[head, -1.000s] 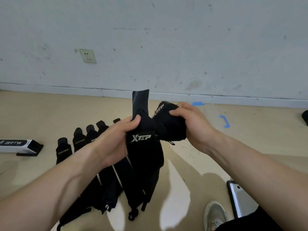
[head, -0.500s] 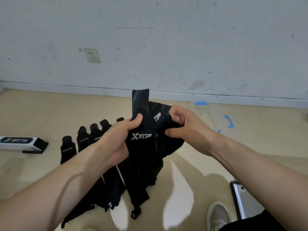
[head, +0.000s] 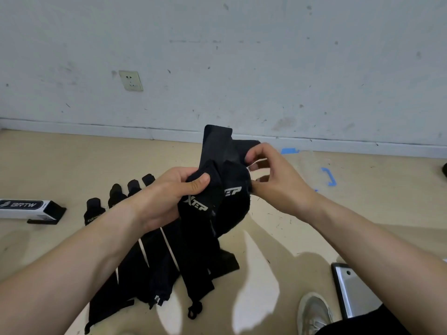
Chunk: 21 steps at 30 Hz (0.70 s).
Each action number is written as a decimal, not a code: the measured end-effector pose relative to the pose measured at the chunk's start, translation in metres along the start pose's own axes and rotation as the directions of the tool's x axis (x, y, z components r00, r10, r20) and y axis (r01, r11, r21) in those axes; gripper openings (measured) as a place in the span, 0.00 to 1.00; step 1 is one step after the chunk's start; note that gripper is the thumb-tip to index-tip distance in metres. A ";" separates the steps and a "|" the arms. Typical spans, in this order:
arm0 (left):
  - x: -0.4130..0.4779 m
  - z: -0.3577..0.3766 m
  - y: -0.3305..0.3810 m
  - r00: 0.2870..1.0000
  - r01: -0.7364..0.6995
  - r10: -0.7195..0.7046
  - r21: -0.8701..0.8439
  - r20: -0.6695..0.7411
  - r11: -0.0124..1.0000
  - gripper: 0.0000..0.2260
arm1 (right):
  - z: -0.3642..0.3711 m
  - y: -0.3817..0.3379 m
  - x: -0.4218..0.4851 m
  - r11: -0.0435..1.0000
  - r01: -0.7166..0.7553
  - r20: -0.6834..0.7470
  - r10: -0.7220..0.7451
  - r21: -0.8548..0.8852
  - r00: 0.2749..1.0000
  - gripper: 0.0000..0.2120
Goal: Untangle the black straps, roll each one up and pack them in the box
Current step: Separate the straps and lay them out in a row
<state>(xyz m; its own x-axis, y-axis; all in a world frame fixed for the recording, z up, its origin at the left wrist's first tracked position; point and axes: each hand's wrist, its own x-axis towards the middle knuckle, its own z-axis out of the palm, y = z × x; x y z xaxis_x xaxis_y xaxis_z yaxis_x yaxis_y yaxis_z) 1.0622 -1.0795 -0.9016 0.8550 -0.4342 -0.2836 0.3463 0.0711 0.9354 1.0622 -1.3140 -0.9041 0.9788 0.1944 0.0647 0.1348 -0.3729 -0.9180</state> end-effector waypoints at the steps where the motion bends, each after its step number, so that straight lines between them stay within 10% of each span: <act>1: 0.001 -0.002 0.000 0.999 0.009 -0.009 0.001 0.034 1.000 0.19 | 0.000 0.000 0.000 0.996 0.050 -0.038 -0.053 -0.074 0.998 0.24; 7: -0.001 -0.001 -0.001 0.993 0.025 -0.029 0.033 0.115 0.999 0.19 | -0.004 0.006 0.004 0.912 0.166 0.037 -0.164 -0.375 0.986 0.17; 18: 0.000 0.005 0.004 0.998 -0.054 0.056 0.058 -0.023 0.997 0.08 | -0.009 0.011 0.008 0.928 -0.190 0.025 0.209 -0.320 0.978 0.12; 21: 0.001 0.004 0.011 0.992 -0.101 0.099 -0.019 -0.072 0.995 0.07 | -0.015 0.021 0.011 0.816 -0.228 0.022 0.282 -0.531 0.959 0.14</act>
<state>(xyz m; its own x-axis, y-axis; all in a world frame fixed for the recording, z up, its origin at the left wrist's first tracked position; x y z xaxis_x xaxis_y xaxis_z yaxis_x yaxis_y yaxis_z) 1.0655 -1.0823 -0.8908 0.9107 -0.3591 -0.2039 0.2656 0.1314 0.9551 1.0776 -1.3333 -0.9166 0.9733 0.1017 -0.2056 -0.0307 -0.8306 -0.5560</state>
